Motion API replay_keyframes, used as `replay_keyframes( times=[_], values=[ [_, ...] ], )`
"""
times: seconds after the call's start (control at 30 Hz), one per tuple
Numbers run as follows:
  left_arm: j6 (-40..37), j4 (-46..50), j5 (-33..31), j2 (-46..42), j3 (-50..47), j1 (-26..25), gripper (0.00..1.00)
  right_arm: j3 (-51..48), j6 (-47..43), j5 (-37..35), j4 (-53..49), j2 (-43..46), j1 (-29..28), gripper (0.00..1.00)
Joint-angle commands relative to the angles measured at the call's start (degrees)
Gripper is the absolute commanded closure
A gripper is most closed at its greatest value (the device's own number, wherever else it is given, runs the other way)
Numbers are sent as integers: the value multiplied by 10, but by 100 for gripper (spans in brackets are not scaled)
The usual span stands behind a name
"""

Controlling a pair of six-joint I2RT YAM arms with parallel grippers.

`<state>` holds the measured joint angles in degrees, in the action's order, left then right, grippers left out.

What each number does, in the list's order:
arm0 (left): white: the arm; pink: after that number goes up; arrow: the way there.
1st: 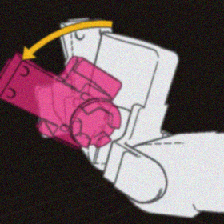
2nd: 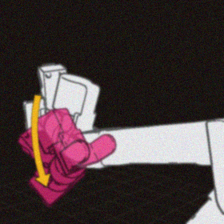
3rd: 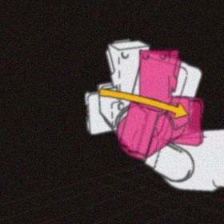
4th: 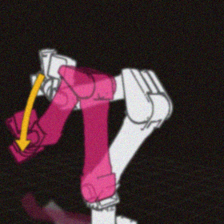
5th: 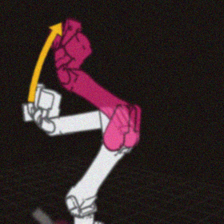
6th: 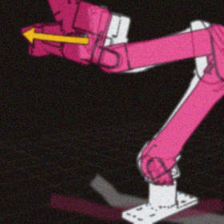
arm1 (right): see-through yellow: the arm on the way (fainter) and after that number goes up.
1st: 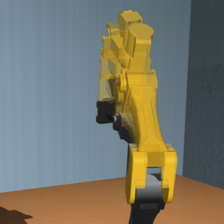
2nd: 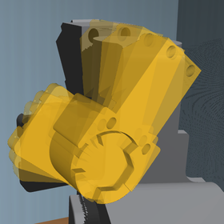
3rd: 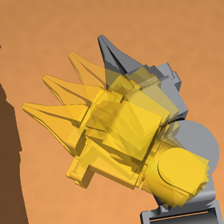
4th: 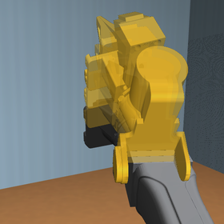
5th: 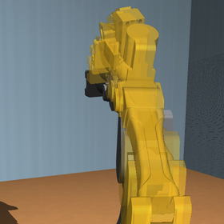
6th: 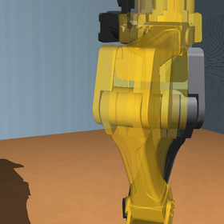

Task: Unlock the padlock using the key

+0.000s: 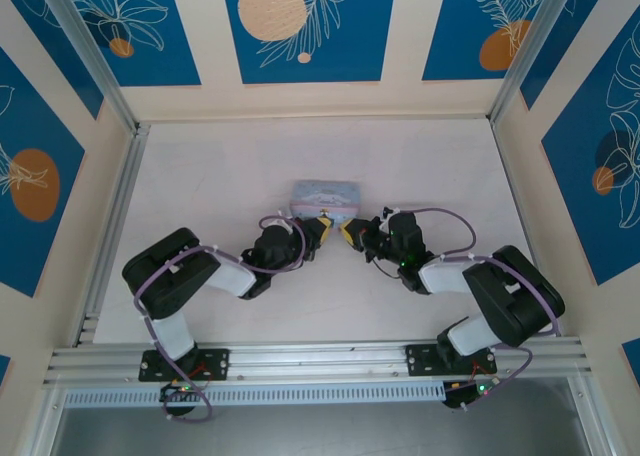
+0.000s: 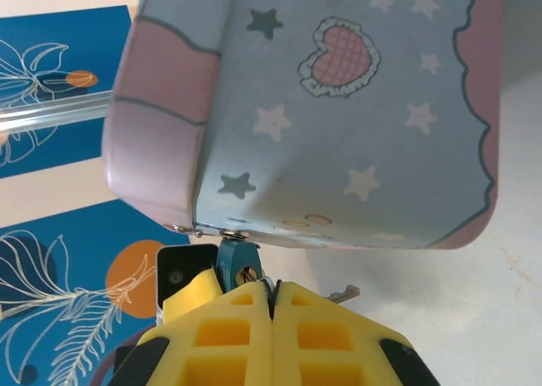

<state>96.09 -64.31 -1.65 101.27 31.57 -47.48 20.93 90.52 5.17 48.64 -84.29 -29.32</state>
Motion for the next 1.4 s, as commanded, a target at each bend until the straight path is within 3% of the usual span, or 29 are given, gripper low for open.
replay_keyframes(
  times=[0.0, 0.33, 0.8, 0.97, 1.23, 1.37],
  values=[
    [8, -83, 39, -6, 22, -16, 100, -4, 11, 34, 46, -14, 3, 100],
    [1, -76, 52, -28, 11, -16, 100, 20, -22, 94, 22, -20, 41, 100],
    [-5, -63, 67, -13, 20, -20, 100, 87, -31, 157, 36, -79, 22, 100],
    [-3, -68, 39, 7, 0, -20, 100, 94, -32, 179, 24, -85, 33, 100],
    [4, -60, -51, 17, -24, -14, 100, 85, -112, 195, -109, -13, 58, 52],
    [7, -64, -55, 35, -20, -10, 100, 89, -193, 195, -264, 48, 75, 40]
  ],
)
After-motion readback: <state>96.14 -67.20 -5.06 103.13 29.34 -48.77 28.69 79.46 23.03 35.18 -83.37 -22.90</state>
